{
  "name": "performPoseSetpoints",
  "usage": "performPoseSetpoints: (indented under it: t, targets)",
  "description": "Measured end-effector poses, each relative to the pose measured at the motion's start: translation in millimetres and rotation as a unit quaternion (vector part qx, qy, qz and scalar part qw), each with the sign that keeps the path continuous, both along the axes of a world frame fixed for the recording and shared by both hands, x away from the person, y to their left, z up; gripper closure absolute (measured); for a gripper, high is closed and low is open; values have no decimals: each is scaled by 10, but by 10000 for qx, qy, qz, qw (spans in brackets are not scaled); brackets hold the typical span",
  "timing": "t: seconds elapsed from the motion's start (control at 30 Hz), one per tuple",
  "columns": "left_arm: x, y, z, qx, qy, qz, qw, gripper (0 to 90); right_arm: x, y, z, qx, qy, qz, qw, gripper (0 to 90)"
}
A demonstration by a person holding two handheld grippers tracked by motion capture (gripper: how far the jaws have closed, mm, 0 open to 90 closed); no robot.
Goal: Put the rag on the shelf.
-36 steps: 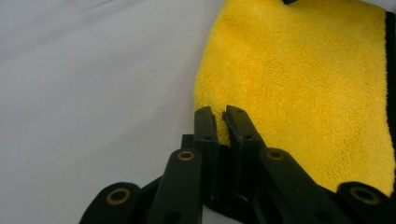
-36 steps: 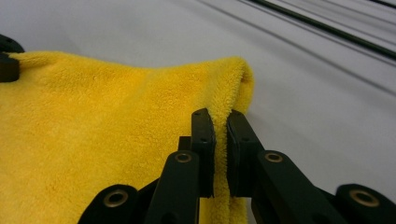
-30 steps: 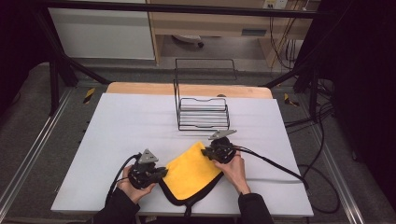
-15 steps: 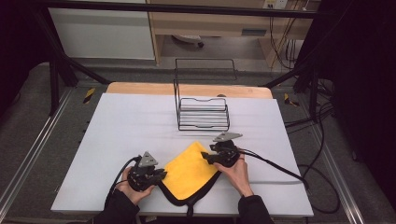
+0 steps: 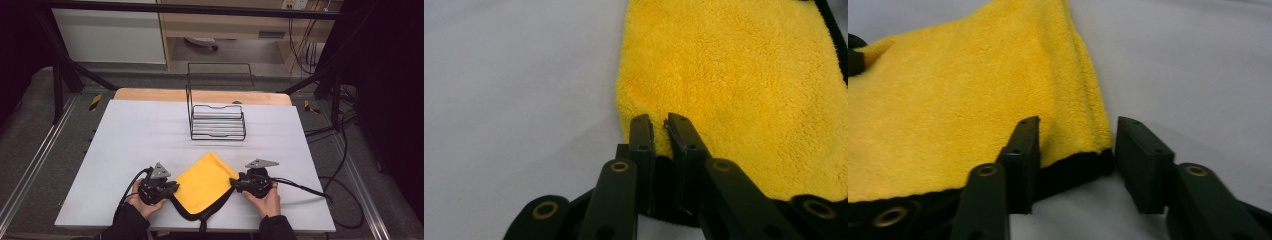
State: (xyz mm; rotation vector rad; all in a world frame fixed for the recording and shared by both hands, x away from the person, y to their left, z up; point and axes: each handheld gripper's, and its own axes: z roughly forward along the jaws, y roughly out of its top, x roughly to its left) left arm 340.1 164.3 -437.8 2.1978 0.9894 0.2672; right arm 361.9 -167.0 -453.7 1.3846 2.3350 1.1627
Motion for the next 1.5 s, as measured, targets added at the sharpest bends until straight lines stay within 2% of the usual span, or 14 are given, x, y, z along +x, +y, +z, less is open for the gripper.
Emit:
performPoseSetpoints:
  t: [0.1, 0.2, 0.37, 0.43, 0.53, 0.67, 0.83, 1.0, 1.13, 1.23, 1.33, 1.43, 1.5]
  targets:
    - [2, 0, -3, -30, 29, 38, 10000, 815, -4, 9, 2, 110, 121, -106, 9998, 610]
    - [2, 2, -7, -82, 55, 91, 9999, 817, 0, 11, 7, 258, 271, -81, 9993, 742]
    - [1, 7, 1, -136, 118, 135, 9997, 827, 47, 11, 47, 341, 426, -28, 9985, 799]
    - [-8, 4, 7, -174, 135, 142, 9997, 830, 93, 25, 77, 254, 352, 59, 9990, 805]
    - [-36, -11, 14, -261, 187, 158, 9994, 832, 185, 66, 145, 47, 121, 181, 9998, 807]
    - [-105, -55, 31, -328, 257, 199, 9989, 834, 359, 113, 201, -10, -33, 221, 9997, 807]
    - [-218, -128, 40, -305, 238, 231, 9990, 836, 567, 201, 178, -127, -146, 386, 9991, 807]
    - [-264, -163, 13, -292, 150, 221, 9992, 832, 698, 277, 126, -197, -264, 576, 9978, 801]
    - [-251, -138, 26, -280, 85, 113, 9995, 802, 702, 282, 88, -221, -306, 555, 9977, 770]
    - [-225, -94, 83, -283, -22, -42, 9996, 699, 671, 265, 125, -223, -410, 534, 9975, 719]
    - [-161, -41, 170, -275, -206, -130, 9993, 591, 613, 253, 176, -88, -456, 539, 9975, 609]
    - [-45, 6, 234, -353, -305, -185, 9987, 487, 543, 228, 215, -96, -569, 538, 9969, 464]
    - [38, 26, 246, -379, -324, -234, 9985, 413, 499, 187, 233, 71, -598, 504, 9969, 387]
